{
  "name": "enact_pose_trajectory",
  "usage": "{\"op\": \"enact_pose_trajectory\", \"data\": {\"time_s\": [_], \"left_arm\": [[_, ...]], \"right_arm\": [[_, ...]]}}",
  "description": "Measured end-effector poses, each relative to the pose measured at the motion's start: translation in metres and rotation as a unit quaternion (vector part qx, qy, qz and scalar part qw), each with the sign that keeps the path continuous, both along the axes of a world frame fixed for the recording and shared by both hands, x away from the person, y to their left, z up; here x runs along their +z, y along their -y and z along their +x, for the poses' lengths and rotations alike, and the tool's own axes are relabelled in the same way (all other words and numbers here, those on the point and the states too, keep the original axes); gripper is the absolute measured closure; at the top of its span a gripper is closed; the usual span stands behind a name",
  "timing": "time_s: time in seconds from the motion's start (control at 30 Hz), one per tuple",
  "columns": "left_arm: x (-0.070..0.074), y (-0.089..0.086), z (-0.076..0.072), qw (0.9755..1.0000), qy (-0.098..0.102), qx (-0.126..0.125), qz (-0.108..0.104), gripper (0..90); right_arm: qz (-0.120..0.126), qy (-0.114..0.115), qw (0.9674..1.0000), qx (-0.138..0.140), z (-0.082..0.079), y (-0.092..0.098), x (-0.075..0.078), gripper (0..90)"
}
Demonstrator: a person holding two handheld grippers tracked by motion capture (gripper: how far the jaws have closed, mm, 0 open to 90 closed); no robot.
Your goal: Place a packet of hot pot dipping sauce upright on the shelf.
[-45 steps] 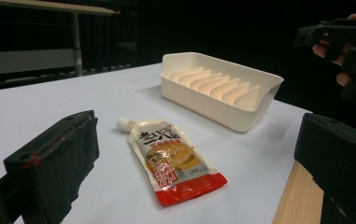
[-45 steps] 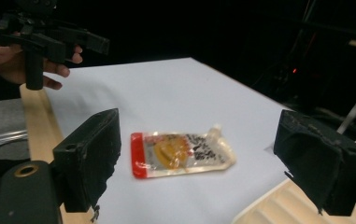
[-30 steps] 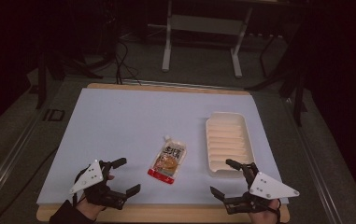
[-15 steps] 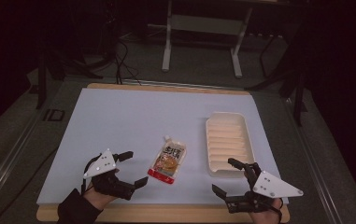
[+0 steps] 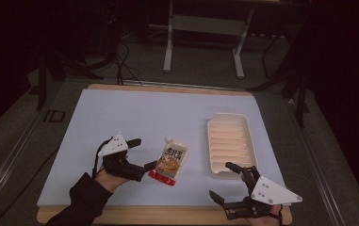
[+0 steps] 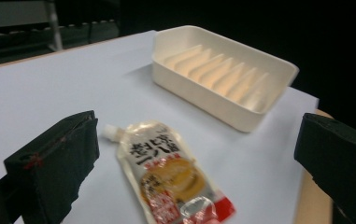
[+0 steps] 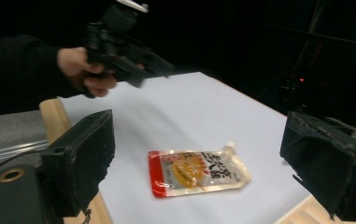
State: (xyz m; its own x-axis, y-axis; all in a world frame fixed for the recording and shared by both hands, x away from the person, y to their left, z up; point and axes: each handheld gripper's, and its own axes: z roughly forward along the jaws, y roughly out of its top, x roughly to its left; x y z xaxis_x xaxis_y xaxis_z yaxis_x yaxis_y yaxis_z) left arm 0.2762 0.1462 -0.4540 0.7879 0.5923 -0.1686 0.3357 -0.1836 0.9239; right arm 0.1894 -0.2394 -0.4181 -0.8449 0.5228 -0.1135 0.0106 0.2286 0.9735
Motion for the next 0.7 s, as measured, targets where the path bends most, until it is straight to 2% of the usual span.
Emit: {"op": "enact_pose_trajectory", "data": {"time_s": [0.03,0.07,0.2,0.23,0.37,0.43,0.53,0.63,0.67,0.7], "left_arm": [[0.0,0.0,0.0,1.0,0.0,0.0,0.0,0.0],[-0.001,0.005,0.009,0.9999,-0.001,0.002,0.011,0.0],[-0.002,0.01,0.019,0.9997,-0.003,0.001,0.024,0.0],[-0.004,0.015,0.026,0.9993,-0.014,-0.003,0.034,0.0],[-0.007,0.023,0.034,0.9987,-0.019,-0.008,0.047,2.9],[-0.011,0.029,0.04,0.9985,-0.018,-0.002,0.051,3.1],[-0.017,0.035,0.048,0.9983,-0.022,0.0,0.054,6.0],[-0.028,0.042,0.057,0.9972,-0.032,0.006,0.068,14.5],[-0.032,0.043,0.059,0.9969,-0.034,0.008,0.071,14.6],[-0.032,0.043,0.059,0.9969,-0.034,0.008,0.071,18.7]], "right_arm": [[0.0,0.0,1.0,0.0,0.0,0.0,0.0,10.2],[-0.002,0.001,1.0,-0.005,0.0,0.0,0.0,10.2],[0.0,-0.002,1.0,-0.004,-0.001,0.0,0.0,10.3],[0.001,-0.001,1.0,-0.005,-0.001,0.0,0.0,10.4],[0.007,0.004,0.9999,-0.007,-0.003,0.0,0.001,10.4],[0.007,0.002,1.0,-0.006,-0.002,0.001,0.001,10.5],[0.006,-0.003,1.0,-0.006,-0.001,0.001,-0.001,10.5],[0.008,-0.003,1.0,-0.004,-0.001,0.001,-0.001,10.6],[0.008,-0.004,1.0,-0.003,-0.001,0.001,-0.001,10.6],[0.008,-0.004,1.0,-0.003,-0.001,0.001,-0.001,10.6]]}}
